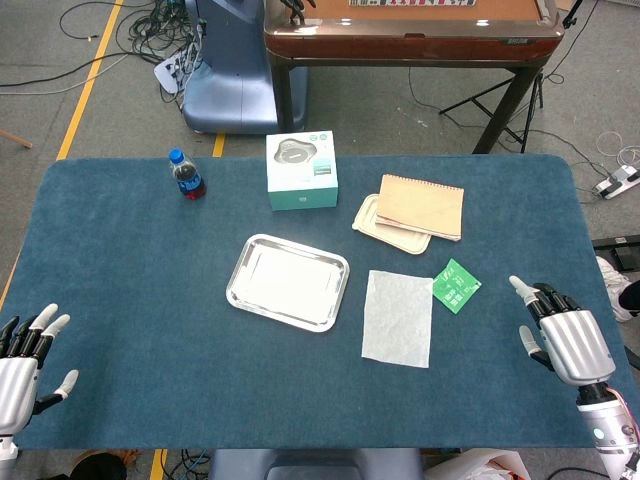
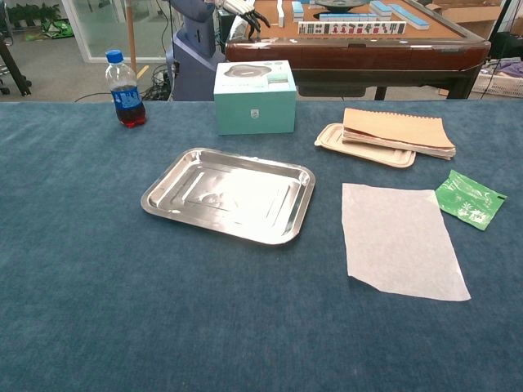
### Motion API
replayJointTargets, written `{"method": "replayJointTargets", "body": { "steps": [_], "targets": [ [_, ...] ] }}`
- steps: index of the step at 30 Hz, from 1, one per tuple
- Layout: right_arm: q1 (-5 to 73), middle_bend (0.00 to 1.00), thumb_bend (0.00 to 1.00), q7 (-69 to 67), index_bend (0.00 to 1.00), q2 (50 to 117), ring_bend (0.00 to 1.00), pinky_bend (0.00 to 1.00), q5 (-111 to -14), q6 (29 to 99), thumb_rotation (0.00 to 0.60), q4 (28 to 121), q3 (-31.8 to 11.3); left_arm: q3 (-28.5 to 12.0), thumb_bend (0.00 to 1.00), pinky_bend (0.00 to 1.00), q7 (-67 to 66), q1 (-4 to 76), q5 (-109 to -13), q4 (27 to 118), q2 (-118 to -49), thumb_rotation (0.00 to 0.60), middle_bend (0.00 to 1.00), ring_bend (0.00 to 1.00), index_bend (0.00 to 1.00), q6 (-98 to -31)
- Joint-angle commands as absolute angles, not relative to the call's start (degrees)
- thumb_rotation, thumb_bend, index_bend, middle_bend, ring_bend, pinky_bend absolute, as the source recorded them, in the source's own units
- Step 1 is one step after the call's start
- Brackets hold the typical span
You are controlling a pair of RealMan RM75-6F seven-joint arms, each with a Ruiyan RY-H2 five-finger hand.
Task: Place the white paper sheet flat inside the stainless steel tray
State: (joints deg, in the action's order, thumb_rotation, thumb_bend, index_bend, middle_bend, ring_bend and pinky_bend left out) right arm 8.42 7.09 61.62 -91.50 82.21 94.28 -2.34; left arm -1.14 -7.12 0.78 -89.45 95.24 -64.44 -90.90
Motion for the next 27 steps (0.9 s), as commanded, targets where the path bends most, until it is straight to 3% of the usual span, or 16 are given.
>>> {"method": "replayJointTargets", "body": {
  "steps": [1,13,15,19,23,27],
  "targets": [
    [8.52,0.28,0.49,7.11,0.08,61.61,0.18,0.38,-91.43,82.06,0.6,94.33,-2.33,-1.14,0.24,0.0,-7.17,0.81,-89.45,95.24,-64.45,0.6,0.09,0.1,0.15,-90.85],
    [9.84,0.28,0.47,6.91,0.08,61.46,0.18,0.38,-95.37,82.0,0.6,94.62,-1.5,-0.93,0.24,0.0,-7.19,0.32,-90.02,95.52,-64.46,0.6,0.09,0.1,0.15,-91.72],
    [10.35,0.28,0.41,7.88,0.08,61.39,0.18,0.38,-96.69,81.68,0.6,94.63,-1.2,-0.87,0.24,0.0,-7.02,0.17,-90.12,95.49,-64.44,0.6,0.09,0.1,0.15,-91.93],
    [11.43,0.28,0.15,9.65,0.13,61.91,0.18,0.38,-99.78,80.97,0.6,94.3,-0.34,-0.71,0.24,0.0,-6.8,-0.1,-90.34,95.47,-64.28,0.6,0.09,0.1,0.15,-92.27],
    [12.49,0.26,0.12,10.62,0.2,63.11,0.18,0.37,-102.49,79.93,0.6,92.86,0.73,-0.57,0.24,0.0,-6.63,-0.43,-90.67,95.52,-64.17,0.6,0.09,0.1,0.15,-92.8],
    [13.11,0.16,0.12,12.23,0.21,64.52,0.14,0.31,-104.51,79.55,0.6,90.87,1.45,-0.48,0.24,0.0,-6.61,-0.56,-90.85,95.6,-64.19,0.6,0.09,0.1,0.15,-92.93]
  ]
}}
